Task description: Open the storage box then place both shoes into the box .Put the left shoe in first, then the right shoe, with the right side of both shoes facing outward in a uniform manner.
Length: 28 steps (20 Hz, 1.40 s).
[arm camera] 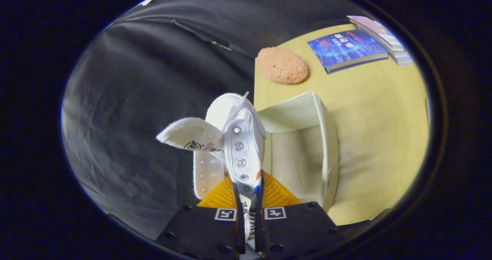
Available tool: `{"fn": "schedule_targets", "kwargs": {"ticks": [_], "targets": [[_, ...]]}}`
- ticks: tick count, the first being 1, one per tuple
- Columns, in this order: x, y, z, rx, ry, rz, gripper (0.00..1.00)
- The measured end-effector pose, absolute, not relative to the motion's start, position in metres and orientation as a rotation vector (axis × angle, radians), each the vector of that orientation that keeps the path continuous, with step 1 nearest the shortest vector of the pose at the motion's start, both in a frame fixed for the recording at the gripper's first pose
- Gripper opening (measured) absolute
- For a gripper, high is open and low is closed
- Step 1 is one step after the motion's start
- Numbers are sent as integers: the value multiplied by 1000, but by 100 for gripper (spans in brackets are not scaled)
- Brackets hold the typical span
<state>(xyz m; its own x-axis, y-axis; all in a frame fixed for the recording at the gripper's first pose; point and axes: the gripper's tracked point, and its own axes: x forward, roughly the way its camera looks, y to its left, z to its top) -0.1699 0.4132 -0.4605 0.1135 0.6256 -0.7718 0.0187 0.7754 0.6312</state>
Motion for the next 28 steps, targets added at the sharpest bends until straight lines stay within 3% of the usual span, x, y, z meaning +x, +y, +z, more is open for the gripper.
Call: {"fn": "schedule_targets", "kwargs": {"ticks": [21,28], "targets": [[-201,447,-514,635,1720,226,12],[-194,457,-538,694,1710,85,12]]}}
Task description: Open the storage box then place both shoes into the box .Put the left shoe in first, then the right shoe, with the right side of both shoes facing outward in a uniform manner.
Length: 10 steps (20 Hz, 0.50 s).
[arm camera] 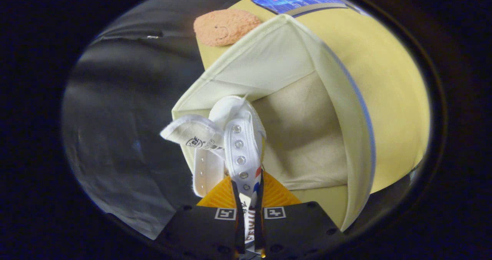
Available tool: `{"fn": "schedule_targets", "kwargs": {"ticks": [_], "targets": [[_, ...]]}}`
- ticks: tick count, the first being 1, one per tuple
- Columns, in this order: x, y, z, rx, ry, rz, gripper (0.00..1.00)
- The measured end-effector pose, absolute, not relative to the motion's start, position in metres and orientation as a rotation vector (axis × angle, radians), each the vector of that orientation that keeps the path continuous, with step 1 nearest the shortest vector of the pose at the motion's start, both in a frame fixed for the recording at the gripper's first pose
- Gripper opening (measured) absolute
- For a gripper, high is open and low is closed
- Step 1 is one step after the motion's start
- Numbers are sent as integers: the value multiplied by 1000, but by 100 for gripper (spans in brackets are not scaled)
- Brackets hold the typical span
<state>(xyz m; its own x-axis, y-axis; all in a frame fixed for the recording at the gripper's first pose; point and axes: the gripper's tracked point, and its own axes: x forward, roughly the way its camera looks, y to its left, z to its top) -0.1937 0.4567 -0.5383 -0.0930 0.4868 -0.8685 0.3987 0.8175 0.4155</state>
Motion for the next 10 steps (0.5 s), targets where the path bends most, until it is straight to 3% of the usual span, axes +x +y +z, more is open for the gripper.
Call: {"fn": "schedule_targets", "kwargs": {"ticks": [10], "targets": [[-206,454,-581,478,1659,-11,12]]}}
